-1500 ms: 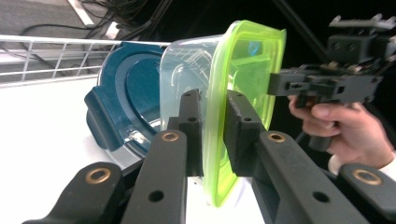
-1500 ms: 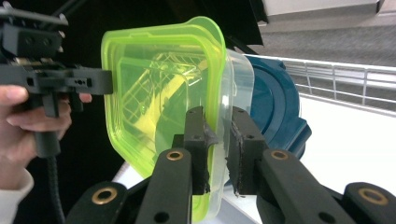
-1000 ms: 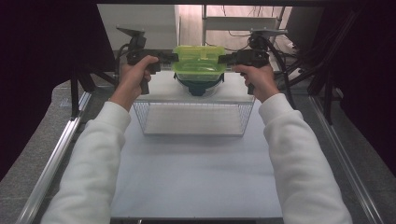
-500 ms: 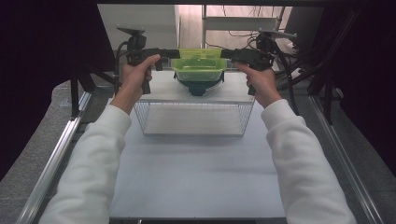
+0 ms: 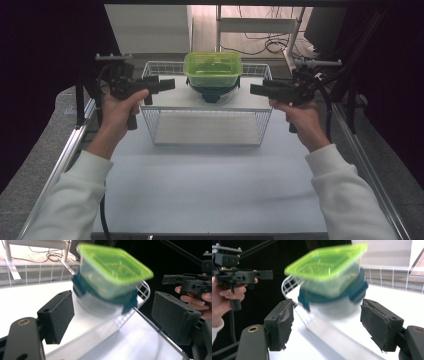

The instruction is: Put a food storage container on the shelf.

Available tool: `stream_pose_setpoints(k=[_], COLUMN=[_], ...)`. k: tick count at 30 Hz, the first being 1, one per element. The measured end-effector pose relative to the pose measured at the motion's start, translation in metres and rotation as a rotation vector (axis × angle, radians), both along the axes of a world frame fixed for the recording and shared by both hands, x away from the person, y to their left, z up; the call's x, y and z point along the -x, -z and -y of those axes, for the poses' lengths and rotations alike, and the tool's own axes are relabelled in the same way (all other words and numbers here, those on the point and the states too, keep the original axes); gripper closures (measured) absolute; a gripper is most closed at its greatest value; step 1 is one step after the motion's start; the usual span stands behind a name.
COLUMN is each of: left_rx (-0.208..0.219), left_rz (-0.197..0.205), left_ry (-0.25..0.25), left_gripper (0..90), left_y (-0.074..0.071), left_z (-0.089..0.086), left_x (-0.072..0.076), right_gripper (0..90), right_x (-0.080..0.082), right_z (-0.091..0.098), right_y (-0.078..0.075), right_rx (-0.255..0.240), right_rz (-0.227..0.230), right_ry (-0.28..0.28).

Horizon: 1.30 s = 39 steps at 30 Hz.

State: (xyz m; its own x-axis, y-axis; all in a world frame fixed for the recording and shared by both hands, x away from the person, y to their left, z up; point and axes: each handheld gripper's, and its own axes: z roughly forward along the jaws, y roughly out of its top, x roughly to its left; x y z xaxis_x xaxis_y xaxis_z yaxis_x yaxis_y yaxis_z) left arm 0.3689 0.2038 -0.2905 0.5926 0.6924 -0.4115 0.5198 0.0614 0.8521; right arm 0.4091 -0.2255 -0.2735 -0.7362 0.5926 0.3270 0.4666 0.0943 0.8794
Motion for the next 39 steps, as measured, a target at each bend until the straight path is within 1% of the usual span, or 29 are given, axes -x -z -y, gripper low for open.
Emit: stream_pose_setpoints(k=[2,4,5,6,7,8,11,13,15,16,18,19,21,22,23,24,25,27,30,33,35,37,39], left_rx=[-0.016,-0.031,-0.036,-0.039,-0.045,-0.051,-0.09,-0.102,-0.117,-0.126,-0.157,-0.18,-0.205,-0.207,-0.218,-0.229,-0.246,-0.29,-0.295,-0.311,-0.305,-0.307,-0.296], left_rz=[-0.008,-0.007,-0.008,-0.003,-0.001,0.0,0.011,0.01,-0.003,-0.008,-0.018,-0.012,-0.018,-0.024,-0.04,-0.049,-0.06,-0.068,-0.088,-0.101,-0.109,-0.108,-0.112], left_ry=[0.01,0.016,0.016,0.022,0.021,0.021,0.023,0.024,0.027,0.027,0.021,0.006,0.002,0.002,0.015,0.021,0.019,0.016,0.013,0.019,0.017,0.015,0.011], left_gripper=[17.2,17.2,17.2,17.2,17.2,17.2,17.4,17.5,17.5,17.6,17.7,18.1,18.5,18.4,18.5,18.2,18.2,18.2,18.2,18.2,18.2,18.2,18.3], left_y=[0.013,0.023,0.027,0.035,0.041,0.045,0.067,0.079,0.097,0.103,0.118,0.128,0.142,0.148,0.156,0.161,0.166,0.175,0.182,0.186,0.188,0.188,0.188], left_z=[-0.001,-0.003,-0.003,-0.004,-0.005,-0.005,-0.005,-0.005,-0.004,-0.003,-0.003,-0.003,-0.003,-0.003,-0.002,-0.001,0.0,0.001,0.003,0.006,0.006,0.005,0.003], left_x=[0.012,0.024,0.03,0.039,0.046,0.052,0.075,0.086,0.099,0.103,0.111,0.116,0.122,0.125,0.127,0.129,0.13,0.13,0.128,0.126,0.125,0.125,0.125], right_gripper=[25.8,25.8,25.9,25.9,25.9,25.9,26.1,26.1,26.1,26.1,26.1,26.1,26.1,26.1,26.0,26.0,26.0,25.9,25.8,25.8,25.6,25.5,25.4], right_x=[0.011,0.023,0.029,0.035,0.044,0.051,0.07,0.079,0.089,0.094,0.101,0.104,0.11,0.113,0.115,0.118,0.119,0.121,0.122,0.12,0.119,0.12,0.12], right_z=[0.006,0.012,0.015,0.018,0.022,0.026,0.035,0.04,0.043,0.044,0.045,0.045,0.044,0.045,0.044,0.045,0.045,0.046,0.048,0.048,0.049,0.05,0.05], right_y=[0.011,0.022,0.029,0.033,0.041,0.047,0.065,0.076,0.086,0.092,0.101,0.105,0.117,0.123,0.128,0.136,0.14,0.154,0.17,0.179,0.182,0.182,0.181], right_rx=[0.004,0.003,0.001,0.003,0.009,0.018,0.045,0.059,0.059,0.058,0.074,0.086,0.115,0.129,0.149,0.164,0.17,0.19,0.215,0.227,0.23,0.234,0.23], right_rz=[-0.003,-0.007,-0.002,-0.004,-0.001,0.003,0.015,0.015,0.015,0.012,0.015,0.016,0.016,0.01,0.001,-0.008,-0.007,-0.03,-0.064,-0.084,-0.094,-0.089,-0.086], right_ry=[-0.011,-0.029,-0.035,-0.04,-0.051,-0.052,-0.048,-0.045,-0.042,-0.043,-0.041,-0.039,-0.033,-0.033,-0.032,-0.029,-0.026,-0.025,-0.023,-0.024,-0.021,-0.018,-0.016])
